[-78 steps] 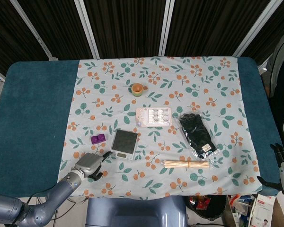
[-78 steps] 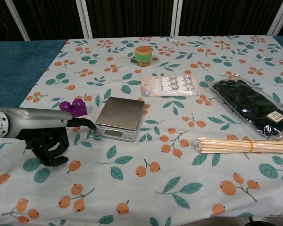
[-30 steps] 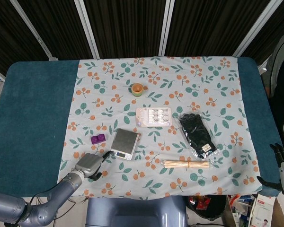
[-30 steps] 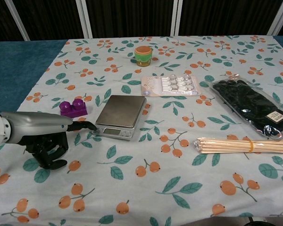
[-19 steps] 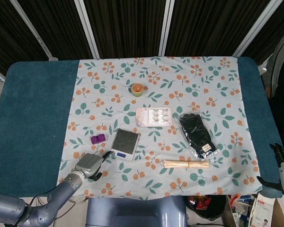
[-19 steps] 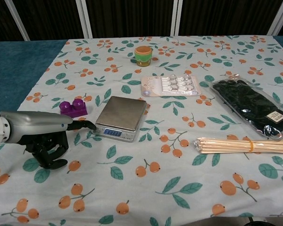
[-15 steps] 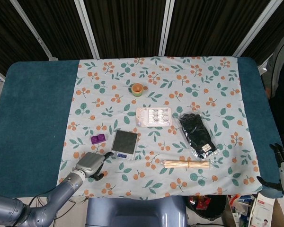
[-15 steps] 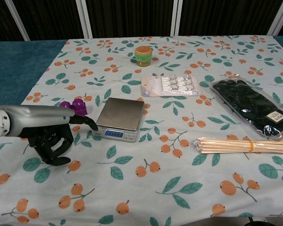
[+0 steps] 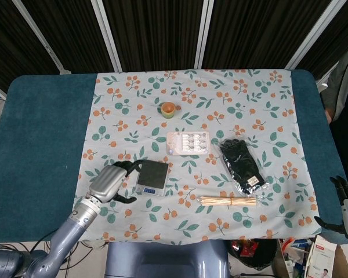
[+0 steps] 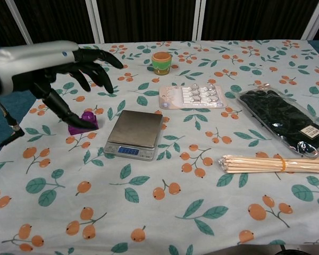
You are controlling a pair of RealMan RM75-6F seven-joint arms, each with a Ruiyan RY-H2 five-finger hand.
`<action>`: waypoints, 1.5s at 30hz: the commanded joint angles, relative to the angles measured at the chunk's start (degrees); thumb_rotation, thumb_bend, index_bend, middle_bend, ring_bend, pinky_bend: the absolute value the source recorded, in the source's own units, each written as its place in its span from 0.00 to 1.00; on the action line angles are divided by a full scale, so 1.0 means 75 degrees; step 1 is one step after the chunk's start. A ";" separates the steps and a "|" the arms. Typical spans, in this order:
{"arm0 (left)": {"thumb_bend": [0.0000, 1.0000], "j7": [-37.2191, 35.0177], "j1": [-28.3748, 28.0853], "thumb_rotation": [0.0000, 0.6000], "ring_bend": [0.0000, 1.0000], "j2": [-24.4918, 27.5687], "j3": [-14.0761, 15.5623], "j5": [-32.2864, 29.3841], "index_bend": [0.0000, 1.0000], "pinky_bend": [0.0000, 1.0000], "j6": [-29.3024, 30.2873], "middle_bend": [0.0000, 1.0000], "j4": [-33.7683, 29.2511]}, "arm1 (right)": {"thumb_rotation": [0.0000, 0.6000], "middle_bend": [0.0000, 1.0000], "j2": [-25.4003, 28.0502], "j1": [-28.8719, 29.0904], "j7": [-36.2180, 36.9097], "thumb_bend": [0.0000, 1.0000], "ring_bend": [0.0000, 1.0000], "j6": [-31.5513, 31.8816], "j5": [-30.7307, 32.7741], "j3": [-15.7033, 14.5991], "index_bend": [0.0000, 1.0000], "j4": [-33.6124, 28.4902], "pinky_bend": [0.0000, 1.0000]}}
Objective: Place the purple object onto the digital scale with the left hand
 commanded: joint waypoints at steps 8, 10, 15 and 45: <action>0.06 0.1536 0.0188 1.00 0.21 -0.1118 -0.0881 -0.1308 0.18 0.27 0.0514 0.34 0.2071 | 1.00 0.01 0.0000 0.0006 -0.0010 0.09 0.16 -0.0022 0.0036 0.0005 0.01 -0.0005 0.19; 0.06 0.1628 0.0163 1.00 0.22 -0.1204 -0.0951 -0.1534 0.20 0.27 0.0362 0.36 0.2187 | 1.00 0.01 0.0004 0.0000 -0.0001 0.09 0.16 -0.0012 0.0051 0.0012 0.01 -0.0008 0.19; 0.06 0.1925 0.0134 1.00 0.26 -0.1371 -0.0979 -0.1739 0.22 0.31 0.0204 0.40 0.2429 | 1.00 0.01 0.0007 0.0005 0.0000 0.08 0.16 -0.0029 0.0054 0.0010 0.01 -0.0012 0.19; 0.13 0.2959 -0.0005 1.00 0.27 -0.2049 -0.0991 -0.2452 0.28 0.31 -0.0538 0.45 0.3077 | 1.00 0.01 0.0038 0.0009 0.0084 0.09 0.16 -0.0067 0.0055 0.0005 0.01 0.0001 0.19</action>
